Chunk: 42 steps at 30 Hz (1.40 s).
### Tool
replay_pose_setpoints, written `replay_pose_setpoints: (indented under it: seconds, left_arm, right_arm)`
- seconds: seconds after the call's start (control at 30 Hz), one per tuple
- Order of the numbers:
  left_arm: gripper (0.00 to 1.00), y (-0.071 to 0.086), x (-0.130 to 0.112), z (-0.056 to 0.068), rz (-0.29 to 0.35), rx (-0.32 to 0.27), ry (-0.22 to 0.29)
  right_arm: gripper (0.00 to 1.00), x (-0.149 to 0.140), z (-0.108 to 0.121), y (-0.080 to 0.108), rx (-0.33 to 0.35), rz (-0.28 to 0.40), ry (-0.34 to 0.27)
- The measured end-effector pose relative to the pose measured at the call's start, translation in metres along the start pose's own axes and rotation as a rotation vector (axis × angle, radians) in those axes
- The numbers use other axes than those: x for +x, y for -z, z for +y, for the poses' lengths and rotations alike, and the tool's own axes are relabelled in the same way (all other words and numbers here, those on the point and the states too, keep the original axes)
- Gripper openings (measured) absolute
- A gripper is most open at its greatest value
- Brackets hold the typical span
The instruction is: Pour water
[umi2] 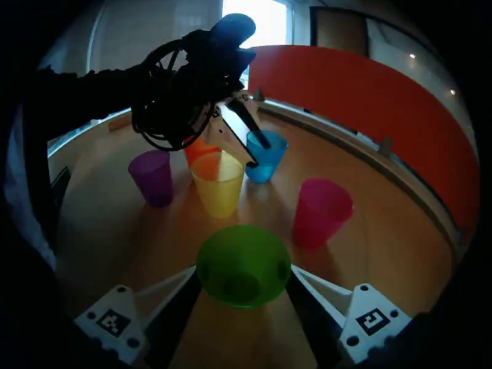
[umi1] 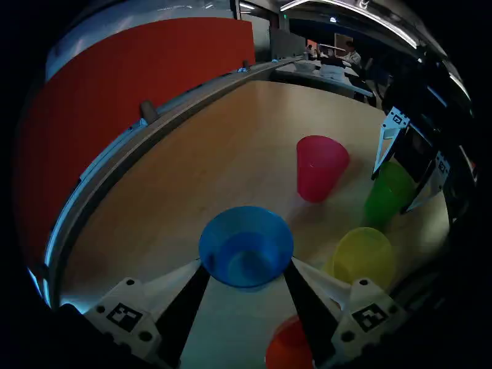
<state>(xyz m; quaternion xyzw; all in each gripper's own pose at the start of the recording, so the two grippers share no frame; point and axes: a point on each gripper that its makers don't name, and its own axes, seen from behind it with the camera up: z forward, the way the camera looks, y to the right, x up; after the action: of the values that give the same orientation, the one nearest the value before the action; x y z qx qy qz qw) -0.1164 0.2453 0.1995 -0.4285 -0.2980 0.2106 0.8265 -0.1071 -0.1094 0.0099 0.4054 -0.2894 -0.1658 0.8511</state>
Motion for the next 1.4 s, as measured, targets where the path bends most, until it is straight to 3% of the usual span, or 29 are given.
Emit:
replay_pose_setpoints:
  seconds: [0.77, 1.4]
  left_arm:
    - [0.81, 0.01, 0.008, -0.003, 0.037, 0.01, 0.003]
    - [0.81, 0.049, 0.031, -0.005, 0.145, 0.054, 0.036]
  right_arm:
    - [0.9, 0.02, 0.004, 0.012, -0.02, 0.049, -0.027]
    - [0.9, 0.051, 0.001, 0.039, -0.056, 0.104, -0.01]
